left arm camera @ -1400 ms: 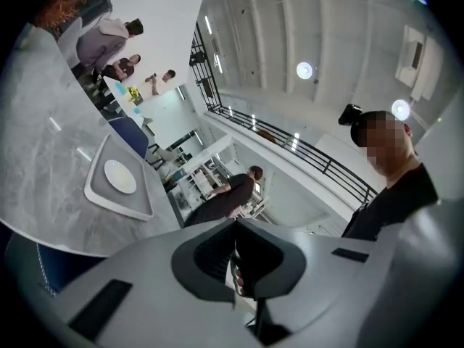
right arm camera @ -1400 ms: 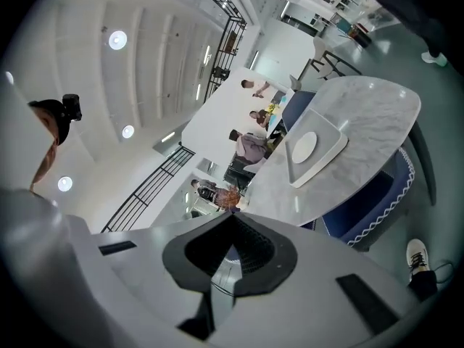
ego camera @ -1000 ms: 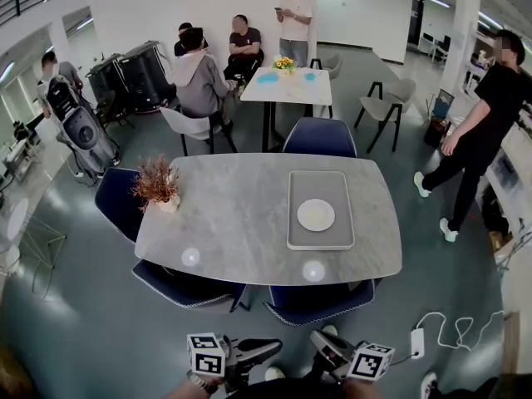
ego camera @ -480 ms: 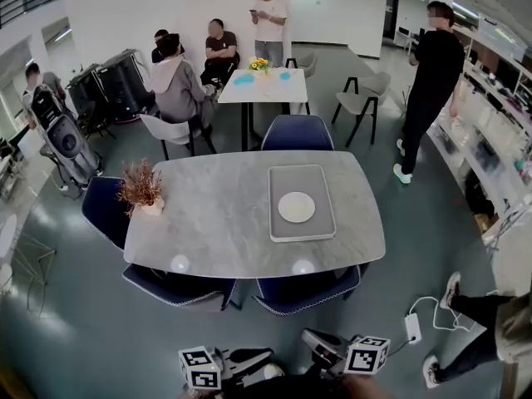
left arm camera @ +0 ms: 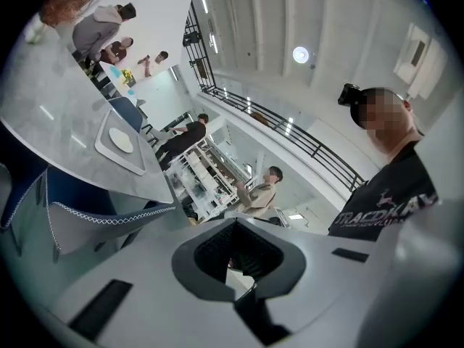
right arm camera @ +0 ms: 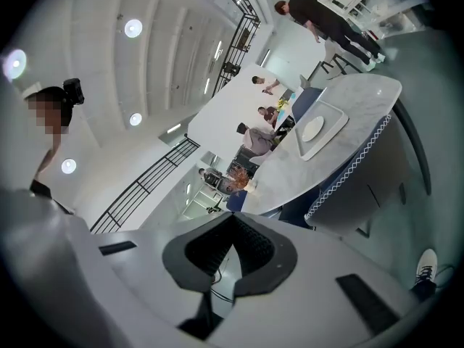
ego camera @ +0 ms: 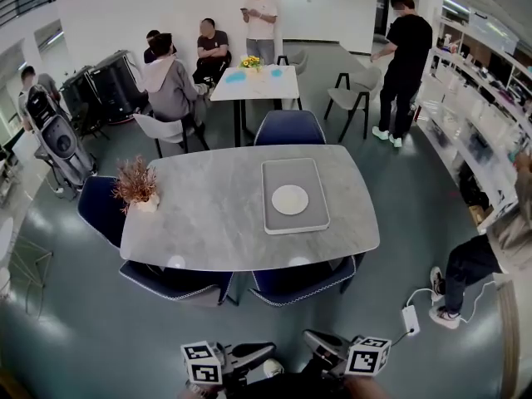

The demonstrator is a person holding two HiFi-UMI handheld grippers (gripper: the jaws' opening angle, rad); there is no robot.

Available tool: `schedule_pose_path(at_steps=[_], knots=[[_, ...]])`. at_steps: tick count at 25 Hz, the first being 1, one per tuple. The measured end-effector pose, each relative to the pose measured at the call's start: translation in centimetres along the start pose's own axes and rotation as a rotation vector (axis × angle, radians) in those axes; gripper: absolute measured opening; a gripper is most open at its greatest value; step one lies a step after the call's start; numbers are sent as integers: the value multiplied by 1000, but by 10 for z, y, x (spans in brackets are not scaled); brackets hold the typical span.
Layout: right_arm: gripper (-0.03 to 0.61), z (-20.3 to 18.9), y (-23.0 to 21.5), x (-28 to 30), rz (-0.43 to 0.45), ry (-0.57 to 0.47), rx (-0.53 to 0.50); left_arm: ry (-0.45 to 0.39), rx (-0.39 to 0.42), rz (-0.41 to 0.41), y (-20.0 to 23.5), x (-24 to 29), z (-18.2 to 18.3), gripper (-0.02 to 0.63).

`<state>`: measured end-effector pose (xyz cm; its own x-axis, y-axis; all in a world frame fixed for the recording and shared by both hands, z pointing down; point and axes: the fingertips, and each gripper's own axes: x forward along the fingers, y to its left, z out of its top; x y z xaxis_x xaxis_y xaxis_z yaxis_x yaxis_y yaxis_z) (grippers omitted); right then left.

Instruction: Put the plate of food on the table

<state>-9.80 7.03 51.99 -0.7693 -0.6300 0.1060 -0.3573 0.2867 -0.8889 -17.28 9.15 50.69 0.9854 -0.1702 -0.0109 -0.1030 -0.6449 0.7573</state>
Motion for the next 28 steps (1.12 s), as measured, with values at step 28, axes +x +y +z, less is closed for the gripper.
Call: schedule_pose_path(at_steps=[28], knots=[[11,-9,9,-8,8,9,1,-60,-31,12,-9,-5,4,6]])
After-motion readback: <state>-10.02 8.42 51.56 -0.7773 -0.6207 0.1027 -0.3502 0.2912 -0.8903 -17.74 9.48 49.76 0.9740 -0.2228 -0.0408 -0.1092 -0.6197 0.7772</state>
